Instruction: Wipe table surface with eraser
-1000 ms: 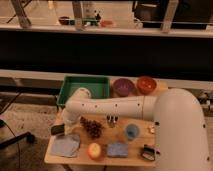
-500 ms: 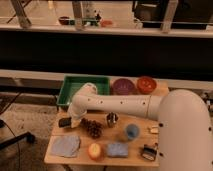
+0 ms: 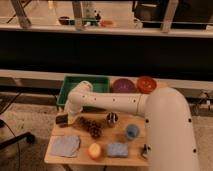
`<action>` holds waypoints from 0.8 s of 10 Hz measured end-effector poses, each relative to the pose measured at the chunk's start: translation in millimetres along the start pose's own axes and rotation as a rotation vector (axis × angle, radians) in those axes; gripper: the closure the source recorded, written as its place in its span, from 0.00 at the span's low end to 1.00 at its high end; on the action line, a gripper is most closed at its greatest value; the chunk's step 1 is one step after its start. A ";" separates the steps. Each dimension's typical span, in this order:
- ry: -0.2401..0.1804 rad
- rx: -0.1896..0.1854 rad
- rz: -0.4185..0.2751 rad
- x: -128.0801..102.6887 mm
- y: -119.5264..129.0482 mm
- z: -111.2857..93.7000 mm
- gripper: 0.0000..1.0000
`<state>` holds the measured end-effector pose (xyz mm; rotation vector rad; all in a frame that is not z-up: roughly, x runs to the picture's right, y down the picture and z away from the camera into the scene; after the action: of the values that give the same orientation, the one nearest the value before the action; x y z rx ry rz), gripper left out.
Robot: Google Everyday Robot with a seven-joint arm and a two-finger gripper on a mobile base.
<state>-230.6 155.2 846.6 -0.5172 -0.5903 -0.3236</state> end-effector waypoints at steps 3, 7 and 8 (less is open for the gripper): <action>-0.016 -0.003 -0.029 -18.7 -10.5 11.4 0.97; -0.033 0.001 -0.045 -31.1 5.3 -1.1 0.97; -0.039 -0.001 -0.036 -30.2 13.9 -4.7 0.97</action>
<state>-246.3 168.3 820.0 -0.5149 -0.6377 -0.3490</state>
